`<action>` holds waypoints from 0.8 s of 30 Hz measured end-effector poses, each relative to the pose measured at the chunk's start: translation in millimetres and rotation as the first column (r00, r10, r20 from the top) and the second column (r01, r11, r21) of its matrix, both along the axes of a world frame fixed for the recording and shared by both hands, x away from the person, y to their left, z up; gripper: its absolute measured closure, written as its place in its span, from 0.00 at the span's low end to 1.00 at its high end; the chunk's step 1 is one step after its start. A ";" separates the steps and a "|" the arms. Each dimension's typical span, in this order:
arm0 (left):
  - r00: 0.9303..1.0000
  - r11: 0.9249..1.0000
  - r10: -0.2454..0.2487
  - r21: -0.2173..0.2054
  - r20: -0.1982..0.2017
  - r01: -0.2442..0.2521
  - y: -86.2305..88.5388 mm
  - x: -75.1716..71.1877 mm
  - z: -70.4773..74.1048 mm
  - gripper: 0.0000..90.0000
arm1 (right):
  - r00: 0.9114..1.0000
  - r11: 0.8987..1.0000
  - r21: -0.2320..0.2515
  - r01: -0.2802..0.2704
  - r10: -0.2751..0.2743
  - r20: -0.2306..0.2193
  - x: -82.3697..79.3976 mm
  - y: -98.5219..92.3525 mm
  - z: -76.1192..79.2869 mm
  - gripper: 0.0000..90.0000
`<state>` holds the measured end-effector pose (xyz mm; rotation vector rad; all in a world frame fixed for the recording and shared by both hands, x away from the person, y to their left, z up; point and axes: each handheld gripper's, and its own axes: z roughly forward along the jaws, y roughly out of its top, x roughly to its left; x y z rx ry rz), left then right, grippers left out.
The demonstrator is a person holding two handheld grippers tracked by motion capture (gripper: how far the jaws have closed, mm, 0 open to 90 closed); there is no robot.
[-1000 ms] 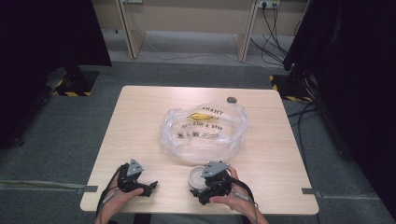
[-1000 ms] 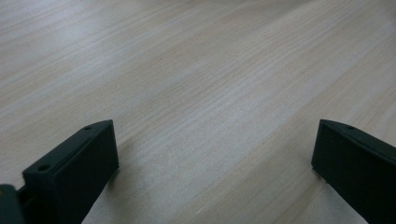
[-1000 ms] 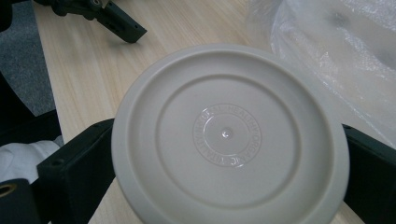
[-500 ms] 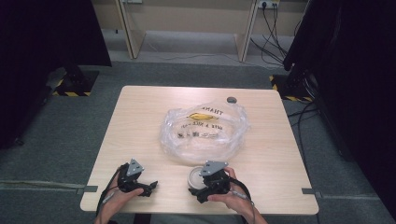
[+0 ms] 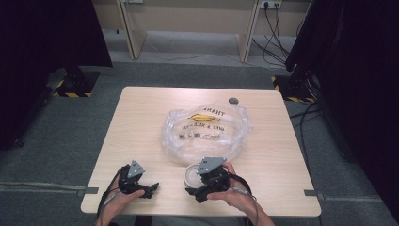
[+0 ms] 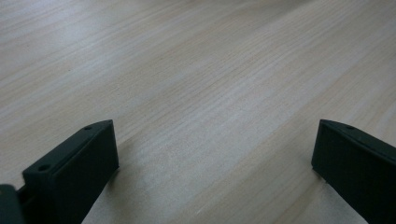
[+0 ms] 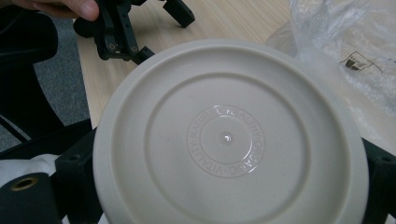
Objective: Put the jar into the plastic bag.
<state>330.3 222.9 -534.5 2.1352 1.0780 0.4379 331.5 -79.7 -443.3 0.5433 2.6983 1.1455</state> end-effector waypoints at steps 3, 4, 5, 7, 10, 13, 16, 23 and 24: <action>1.000 1.000 0.000 0.000 0.000 0.000 0.0 0.0 0.0 0.00 | 1.000 1.000 0.000 -0.002 0.002 0.001 5.3 0.5 7.9 0.11; 1.000 1.000 0.000 0.000 0.000 0.000 0.0 0.0 0.0 0.00 | 1.000 1.000 0.001 -0.002 0.002 0.002 7.6 0.6 11.8 0.11; 1.000 1.000 0.000 0.000 0.000 0.000 0.0 0.0 0.0 0.00 | 1.000 1.000 0.000 -0.004 0.004 0.004 9.5 0.8 15.1 0.11; 1.000 1.000 0.000 0.000 0.000 0.000 0.0 0.0 0.0 0.00 | 1.000 1.000 -0.007 -0.009 0.010 0.009 14.6 2.0 25.0 0.11; 1.000 1.000 0.001 -0.002 -0.001 -0.001 -0.1 -0.1 -0.1 0.00 | 1.000 1.000 -0.015 -0.013 0.013 0.010 18.5 3.3 31.9 0.11; 1.000 1.000 0.001 -0.002 0.000 -0.001 -0.1 0.0 0.0 0.00 | 1.000 1.000 -0.016 -0.015 0.015 0.005 24.5 5.3 41.3 0.11; 1.000 1.000 0.001 -0.002 0.000 -0.001 -0.1 0.0 -0.1 0.00 | 1.000 1.000 -0.007 -0.016 0.016 -0.002 30.9 7.2 49.6 0.11; 1.000 1.000 0.001 -0.002 0.000 -0.001 -0.1 0.0 -0.1 0.00 | 1.000 1.000 -0.018 -0.014 0.014 0.012 46.4 13.6 70.1 0.11; 1.000 1.000 0.001 -0.002 -0.001 -0.001 -0.1 0.0 0.0 0.00 | 1.000 1.000 -0.018 -0.012 0.012 0.013 48.8 14.5 72.1 0.11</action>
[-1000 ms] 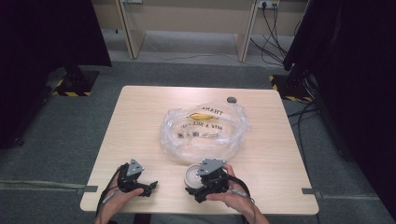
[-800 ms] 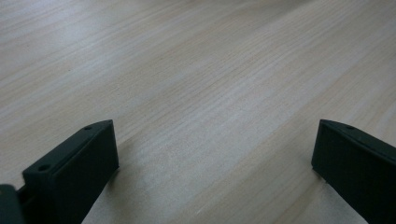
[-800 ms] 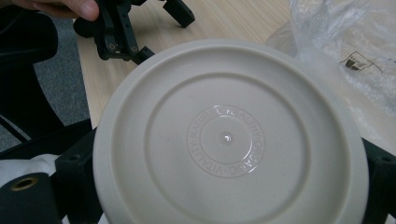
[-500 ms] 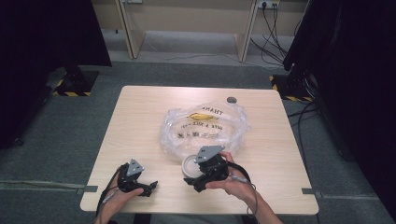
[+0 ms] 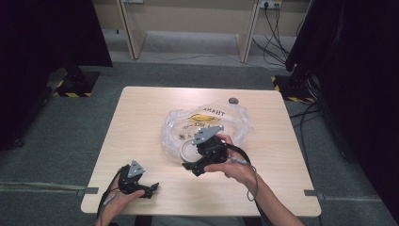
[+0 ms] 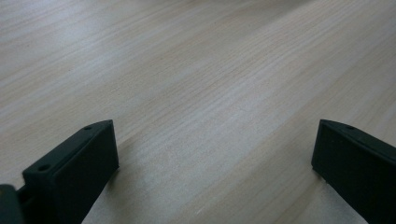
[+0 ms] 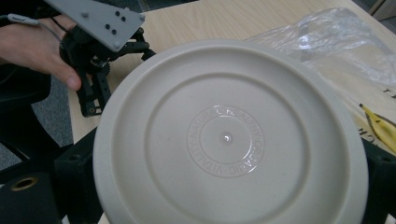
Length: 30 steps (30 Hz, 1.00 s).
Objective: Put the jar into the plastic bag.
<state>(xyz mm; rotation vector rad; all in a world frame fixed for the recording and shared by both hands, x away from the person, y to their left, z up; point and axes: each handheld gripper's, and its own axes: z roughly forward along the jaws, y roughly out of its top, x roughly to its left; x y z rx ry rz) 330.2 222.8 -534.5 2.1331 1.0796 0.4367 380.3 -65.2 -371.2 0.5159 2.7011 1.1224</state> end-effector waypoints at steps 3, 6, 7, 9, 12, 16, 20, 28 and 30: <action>1.000 1.000 -0.001 0.001 -0.001 0.001 0.1 0.0 0.1 0.00 | 1.000 1.000 -0.004 0.008 -0.008 -0.002 6.0 1.8 4.5 0.11; 1.000 1.000 -0.001 0.001 -0.001 0.001 0.1 0.0 0.1 0.00 | 1.000 1.000 -0.003 0.015 -0.015 -0.008 12.6 3.8 8.6 0.11; 1.000 1.000 -0.001 0.001 -0.001 0.001 0.1 0.0 0.1 0.00 | 1.000 1.000 -0.002 0.016 -0.016 -0.007 14.9 4.4 9.7 0.11; 1.000 1.000 -0.001 0.001 -0.001 0.001 0.1 0.0 0.1 0.00 | 1.000 1.000 -0.002 0.019 -0.019 -0.008 18.9 5.4 11.9 0.11; 1.000 1.000 -0.001 0.001 -0.001 0.001 0.1 0.0 0.1 0.00 | 0.999 1.000 -0.001 0.031 -0.031 -0.013 26.4 7.1 16.0 0.11; 1.000 1.000 -0.001 0.001 -0.001 0.001 0.1 0.0 0.1 0.00 | 0.999 0.999 -0.015 0.045 -0.045 -0.006 39.2 9.3 20.5 0.11; 1.000 1.000 -0.001 0.001 -0.001 0.001 0.1 0.0 0.1 0.00 | 0.998 0.998 -0.024 0.061 -0.061 -0.002 52.3 10.8 21.1 0.11; 1.000 1.000 0.000 0.001 -0.001 0.000 0.1 0.0 0.1 0.00 | 0.995 0.995 -0.032 0.095 -0.096 -0.014 81.4 12.7 13.0 0.11; 1.000 1.000 0.000 0.001 -0.001 0.000 0.0 0.0 0.1 0.00 | 0.994 0.994 -0.035 0.106 -0.107 -0.016 86.8 12.4 10.3 0.11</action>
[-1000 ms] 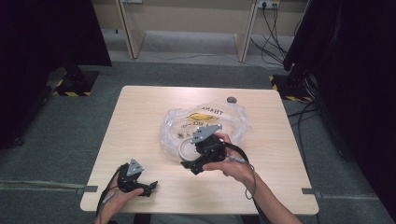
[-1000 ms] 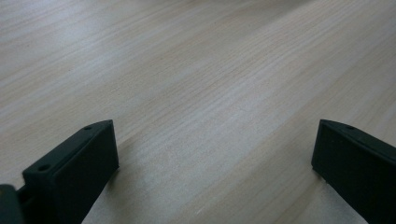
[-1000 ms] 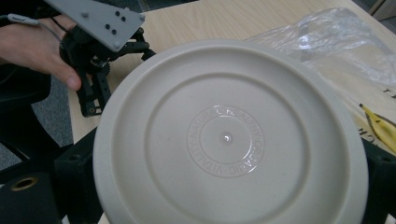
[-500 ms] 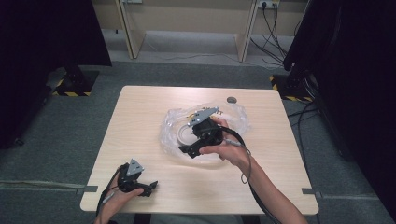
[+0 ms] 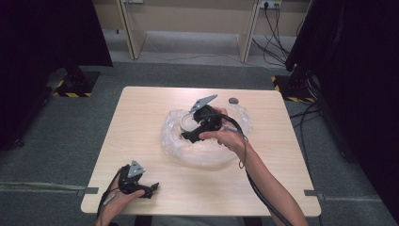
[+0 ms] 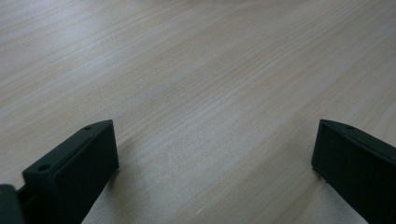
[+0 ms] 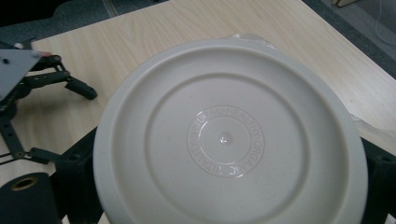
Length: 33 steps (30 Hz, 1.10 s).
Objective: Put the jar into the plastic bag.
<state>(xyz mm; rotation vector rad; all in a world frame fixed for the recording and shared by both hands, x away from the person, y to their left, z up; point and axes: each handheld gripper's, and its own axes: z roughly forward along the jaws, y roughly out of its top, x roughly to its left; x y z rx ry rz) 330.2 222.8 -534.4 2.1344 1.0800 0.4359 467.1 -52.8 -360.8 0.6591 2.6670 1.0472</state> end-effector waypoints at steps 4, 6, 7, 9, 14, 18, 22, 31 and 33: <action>1.000 1.000 0.000 0.000 0.000 0.000 0.0 0.0 0.0 0.00 | 1.000 1.000 -0.008 0.029 -0.029 -0.002 12.6 -1.6 -5.7 0.11; 1.000 1.000 0.000 0.000 0.000 0.000 0.0 0.0 0.0 0.00 | 0.999 0.999 -0.013 0.041 -0.041 0.002 19.0 -2.8 -8.8 0.11; 1.000 1.000 0.000 0.000 0.000 0.000 0.0 0.0 0.0 0.00 | 0.999 0.999 -0.017 0.047 -0.047 0.000 22.0 -3.3 -10.5 0.11; 1.000 1.000 0.000 0.000 0.000 0.000 0.0 0.0 0.0 0.00 | 0.998 0.998 -0.020 0.055 -0.055 0.005 28.2 -4.2 -14.4 0.11; 1.000 1.000 0.000 0.000 0.000 0.000 0.0 0.0 0.0 0.00 | 0.996 0.996 -0.037 0.086 -0.086 0.017 41.1 -6.1 -26.0 0.11; 1.000 1.000 0.000 0.000 0.000 0.000 0.0 0.0 0.0 0.00 | 0.995 0.994 -0.034 0.103 -0.103 0.006 49.8 -7.6 -36.1 0.11; 1.000 1.000 0.000 -0.001 0.000 0.000 0.0 0.0 0.0 0.00 | 0.993 0.992 -0.038 0.120 -0.120 -0.003 57.2 -8.3 -47.5 0.11; 1.000 1.000 0.001 -0.001 -0.002 -0.001 0.0 0.0 -0.2 0.00 | 0.989 0.988 -0.056 0.145 -0.145 -0.008 67.5 -9.0 -70.9 0.11; 1.000 1.000 0.001 -0.003 -0.003 -0.001 -0.1 0.0 -0.2 0.00 | 0.989 0.988 -0.061 0.144 -0.145 -0.008 68.3 -8.4 -75.8 0.11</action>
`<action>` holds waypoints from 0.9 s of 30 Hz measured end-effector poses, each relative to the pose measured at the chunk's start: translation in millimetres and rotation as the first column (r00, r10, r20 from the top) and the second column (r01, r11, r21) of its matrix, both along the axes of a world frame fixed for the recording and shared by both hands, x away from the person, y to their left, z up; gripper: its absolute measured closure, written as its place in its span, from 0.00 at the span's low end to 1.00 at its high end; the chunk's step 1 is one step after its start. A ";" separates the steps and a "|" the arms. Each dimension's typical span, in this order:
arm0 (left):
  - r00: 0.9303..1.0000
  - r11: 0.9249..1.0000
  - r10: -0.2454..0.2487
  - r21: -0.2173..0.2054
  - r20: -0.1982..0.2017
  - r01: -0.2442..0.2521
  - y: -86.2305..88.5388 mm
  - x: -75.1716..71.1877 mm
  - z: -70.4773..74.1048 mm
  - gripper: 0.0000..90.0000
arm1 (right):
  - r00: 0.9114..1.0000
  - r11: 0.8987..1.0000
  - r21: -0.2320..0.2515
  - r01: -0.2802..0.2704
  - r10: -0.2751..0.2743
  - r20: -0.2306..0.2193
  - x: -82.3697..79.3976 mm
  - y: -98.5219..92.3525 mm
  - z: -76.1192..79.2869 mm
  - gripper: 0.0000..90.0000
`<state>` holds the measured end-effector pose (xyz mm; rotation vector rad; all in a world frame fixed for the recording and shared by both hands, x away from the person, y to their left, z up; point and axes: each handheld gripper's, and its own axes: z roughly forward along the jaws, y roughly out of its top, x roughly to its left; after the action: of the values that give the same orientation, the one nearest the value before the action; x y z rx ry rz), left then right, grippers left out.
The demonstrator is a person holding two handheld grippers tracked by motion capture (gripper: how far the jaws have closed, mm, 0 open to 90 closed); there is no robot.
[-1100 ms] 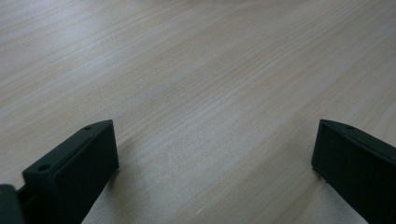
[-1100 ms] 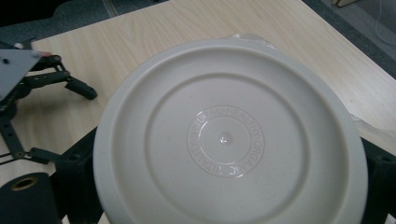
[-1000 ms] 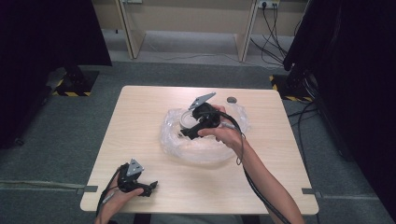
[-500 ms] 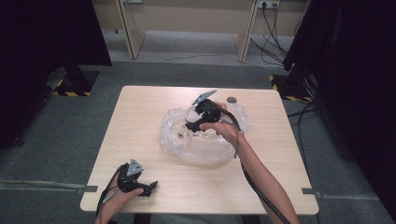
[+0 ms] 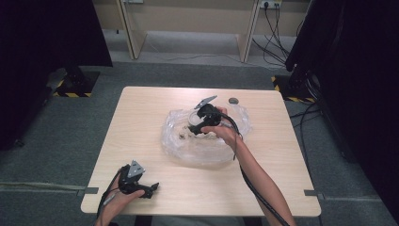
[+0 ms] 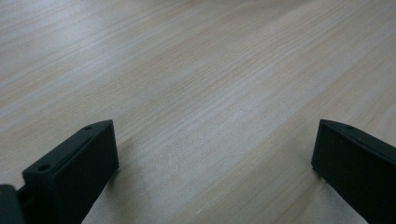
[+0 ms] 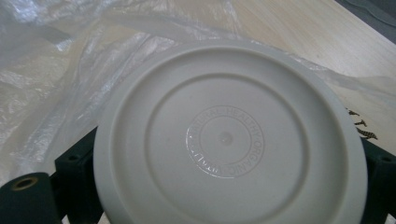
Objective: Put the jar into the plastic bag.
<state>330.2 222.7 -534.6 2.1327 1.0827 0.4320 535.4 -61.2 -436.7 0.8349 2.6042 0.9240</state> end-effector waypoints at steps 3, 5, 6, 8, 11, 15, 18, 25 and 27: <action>1.000 1.000 0.000 0.000 -0.001 0.000 0.0 0.0 0.0 0.00 | 1.000 1.000 0.007 -0.004 0.004 0.001 1.2 0.7 -6.3 0.11; 1.000 1.000 -0.001 -0.008 -0.007 0.001 -0.5 -0.4 -0.2 0.00 | 1.000 1.000 0.015 -0.011 0.011 0.003 2.0 1.0 -9.7 0.11; 1.000 1.000 0.000 -0.009 -0.008 0.000 -0.5 -0.4 -0.2 0.00 | 1.000 1.000 0.018 -0.013 0.013 0.001 2.5 1.1 -11.3 0.11; 1.000 1.000 0.000 -0.008 -0.007 0.000 -0.4 -0.3 -0.2 0.00 | 1.000 1.000 0.018 -0.012 0.012 -0.001 3.3 1.0 -14.9 0.11; 1.000 1.000 -0.001 -0.004 -0.004 0.001 -0.2 -0.2 -0.1 0.00 | 1.000 1.000 0.019 -0.008 0.008 -0.006 4.2 0.2 -19.9 0.11; 1.000 1.000 -0.001 0.002 0.003 0.001 0.1 0.0 0.2 0.00 | 1.000 1.000 0.010 -0.007 0.008 -0.012 4.6 -0.4 -27.1 0.11; 1.000 1.000 -0.001 0.001 0.003 0.001 0.1 0.0 0.2 0.00 | 1.000 1.000 0.000 -0.011 0.011 -0.015 4.5 0.1 -31.2 0.11; 1.000 1.000 -0.001 0.002 0.003 0.001 0.1 0.0 0.2 0.00 | 1.000 1.000 -0.008 -0.008 0.007 -0.028 4.9 -2.1 -37.9 0.11; 1.000 1.000 -0.001 0.002 0.003 0.001 0.1 0.0 0.2 0.00 | 0.999 1.000 -0.007 -0.011 0.011 -0.030 5.5 -3.5 -38.1 0.11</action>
<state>330.2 222.8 -534.4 2.1335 1.0801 0.4353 540.9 -64.7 -474.7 0.8392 2.6386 0.9117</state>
